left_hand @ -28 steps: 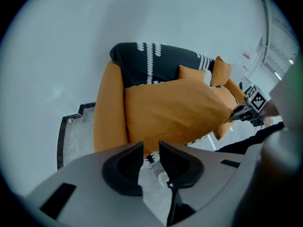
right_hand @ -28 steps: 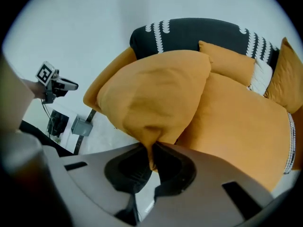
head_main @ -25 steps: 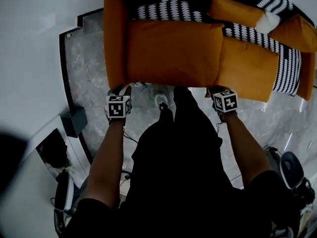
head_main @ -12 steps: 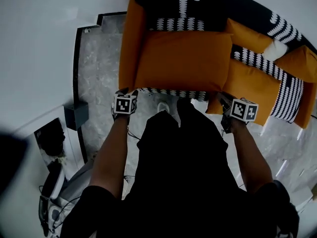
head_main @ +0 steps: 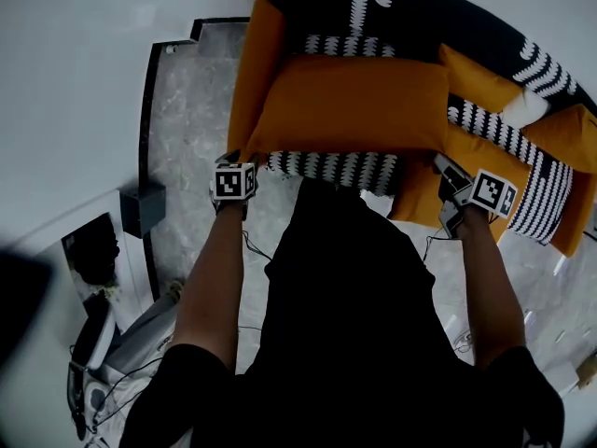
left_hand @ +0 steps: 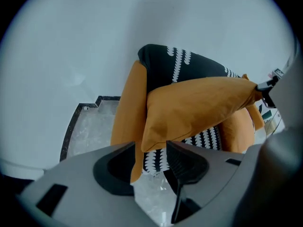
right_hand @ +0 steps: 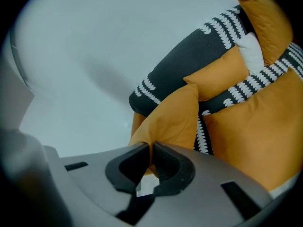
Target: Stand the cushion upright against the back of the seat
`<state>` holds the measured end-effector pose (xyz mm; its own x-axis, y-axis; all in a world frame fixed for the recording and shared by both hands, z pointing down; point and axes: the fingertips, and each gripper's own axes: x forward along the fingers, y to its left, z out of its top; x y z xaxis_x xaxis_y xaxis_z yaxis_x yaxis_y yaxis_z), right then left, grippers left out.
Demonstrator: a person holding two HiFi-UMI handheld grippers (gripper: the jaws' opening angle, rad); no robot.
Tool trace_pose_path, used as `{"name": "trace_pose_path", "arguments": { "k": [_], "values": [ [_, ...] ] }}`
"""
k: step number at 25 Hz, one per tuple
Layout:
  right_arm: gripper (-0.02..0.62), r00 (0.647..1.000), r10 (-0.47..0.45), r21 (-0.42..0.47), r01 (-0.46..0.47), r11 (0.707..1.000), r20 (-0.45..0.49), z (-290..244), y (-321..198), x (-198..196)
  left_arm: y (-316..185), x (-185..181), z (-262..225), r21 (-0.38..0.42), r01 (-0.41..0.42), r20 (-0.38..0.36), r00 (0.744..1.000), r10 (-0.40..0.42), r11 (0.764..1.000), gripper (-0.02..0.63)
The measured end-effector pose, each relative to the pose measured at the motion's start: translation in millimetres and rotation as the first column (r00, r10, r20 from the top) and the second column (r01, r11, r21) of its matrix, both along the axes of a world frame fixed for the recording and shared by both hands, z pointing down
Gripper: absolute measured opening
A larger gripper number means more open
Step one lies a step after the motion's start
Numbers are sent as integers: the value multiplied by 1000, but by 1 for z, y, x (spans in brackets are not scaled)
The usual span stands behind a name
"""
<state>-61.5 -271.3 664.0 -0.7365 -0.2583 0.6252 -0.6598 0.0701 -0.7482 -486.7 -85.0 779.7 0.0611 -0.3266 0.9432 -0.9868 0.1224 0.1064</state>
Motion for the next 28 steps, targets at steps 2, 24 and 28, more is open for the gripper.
{"name": "trace_pose_path", "arguments": {
  "k": [2, 24, 28],
  "values": [
    [46, 1000, 21, -5, -21, 1000, -1, 1, -5, 1, -9, 0, 5, 2, -2, -21, 1000, 2, 1000, 196],
    [46, 964, 71, 112, -44, 993, -254, -10, -57, 14, -146, -16, -66, 240, 98, -269, 963, -31, 966, 38],
    [46, 957, 143, 145, -109, 983, -254, -9, -81, 15, -200, -22, -88, 301, -10, -218, 973, 79, 954, 38]
  ]
}}
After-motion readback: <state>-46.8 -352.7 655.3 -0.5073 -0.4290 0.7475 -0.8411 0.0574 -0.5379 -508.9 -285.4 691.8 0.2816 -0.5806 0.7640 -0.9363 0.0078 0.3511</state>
